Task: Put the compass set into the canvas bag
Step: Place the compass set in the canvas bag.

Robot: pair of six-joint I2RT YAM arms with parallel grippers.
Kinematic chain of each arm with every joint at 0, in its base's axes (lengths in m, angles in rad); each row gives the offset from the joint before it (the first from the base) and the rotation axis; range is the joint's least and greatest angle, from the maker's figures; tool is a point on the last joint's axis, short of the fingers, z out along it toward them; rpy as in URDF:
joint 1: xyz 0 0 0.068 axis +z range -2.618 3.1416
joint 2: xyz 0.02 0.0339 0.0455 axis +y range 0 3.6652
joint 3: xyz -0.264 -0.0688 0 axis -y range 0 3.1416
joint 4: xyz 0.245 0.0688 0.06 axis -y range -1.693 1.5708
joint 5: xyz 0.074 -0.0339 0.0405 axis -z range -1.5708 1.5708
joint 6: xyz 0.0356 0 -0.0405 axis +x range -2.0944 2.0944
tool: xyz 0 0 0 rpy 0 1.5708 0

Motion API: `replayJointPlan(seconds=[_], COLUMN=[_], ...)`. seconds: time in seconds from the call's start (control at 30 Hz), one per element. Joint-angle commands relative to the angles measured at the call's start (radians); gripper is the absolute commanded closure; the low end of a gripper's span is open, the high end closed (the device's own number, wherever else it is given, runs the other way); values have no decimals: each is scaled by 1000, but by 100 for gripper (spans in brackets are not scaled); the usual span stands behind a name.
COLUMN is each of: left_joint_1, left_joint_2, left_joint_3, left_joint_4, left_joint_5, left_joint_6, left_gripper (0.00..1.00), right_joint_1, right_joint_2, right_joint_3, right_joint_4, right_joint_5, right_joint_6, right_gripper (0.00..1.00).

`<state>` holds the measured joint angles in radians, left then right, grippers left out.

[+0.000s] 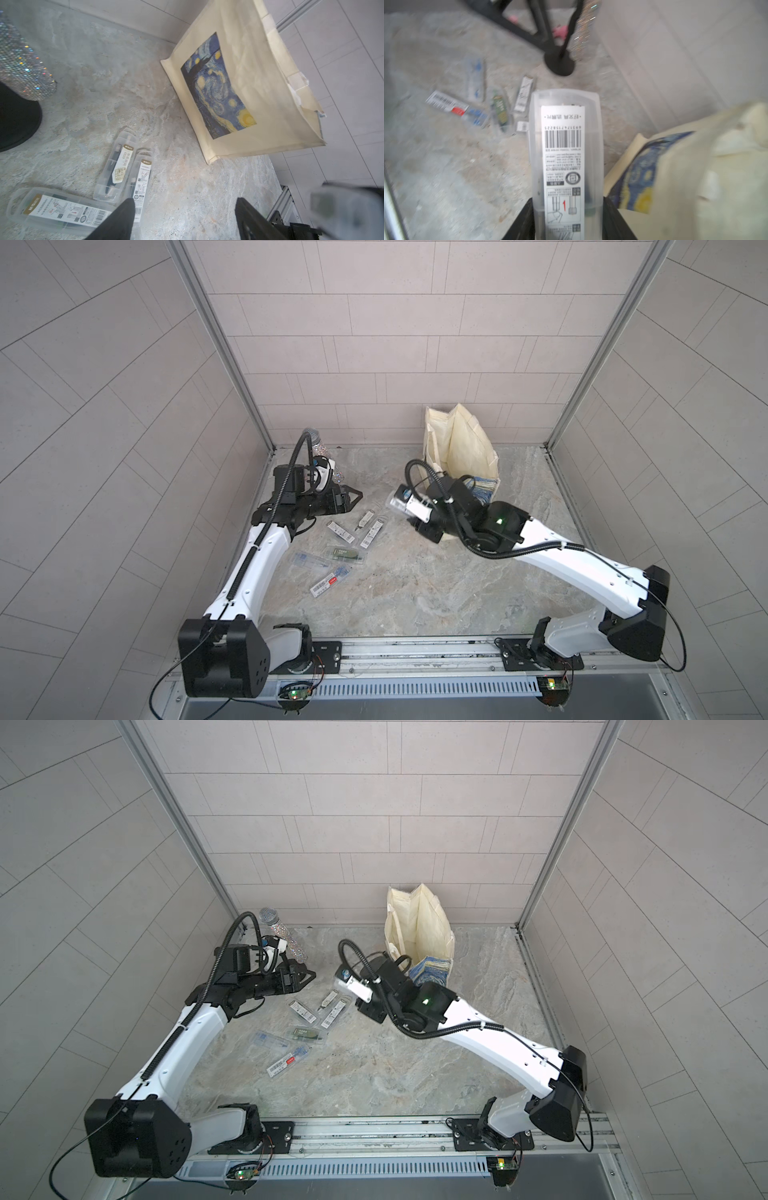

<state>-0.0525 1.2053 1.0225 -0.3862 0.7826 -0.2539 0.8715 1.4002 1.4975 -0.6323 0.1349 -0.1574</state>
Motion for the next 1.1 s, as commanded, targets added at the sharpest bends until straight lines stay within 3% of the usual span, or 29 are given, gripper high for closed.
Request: replayJointPlan(seconds=[0.0,0.3,0.53,0.8,1.07], left_joint_1=[-60,-236,-325,-333,-335], left_joint_2=[-41,55,132,176,185], left_joint_3=[32,201,293,306,280], left_joint_4=[78,115,79,50,41], left_joint_5=[16,-22,-66,-49,-59], left_joint_6=[-1,-14,52,103,131], left_gripper=[19,19,19,19,19], right_joint_1=[-66,-352,-442,-488,-514], right_joint_2=[20,322,640,860,985], right_joint_3=[155,566,892,1005,1017], right_joint_4=[-112,-358,-521,-569,-587], right_joint_5=[155,123,98,95,76], right_joint_6=[175,267,279,296,330], right_gripper=[100,100,100,100,100])
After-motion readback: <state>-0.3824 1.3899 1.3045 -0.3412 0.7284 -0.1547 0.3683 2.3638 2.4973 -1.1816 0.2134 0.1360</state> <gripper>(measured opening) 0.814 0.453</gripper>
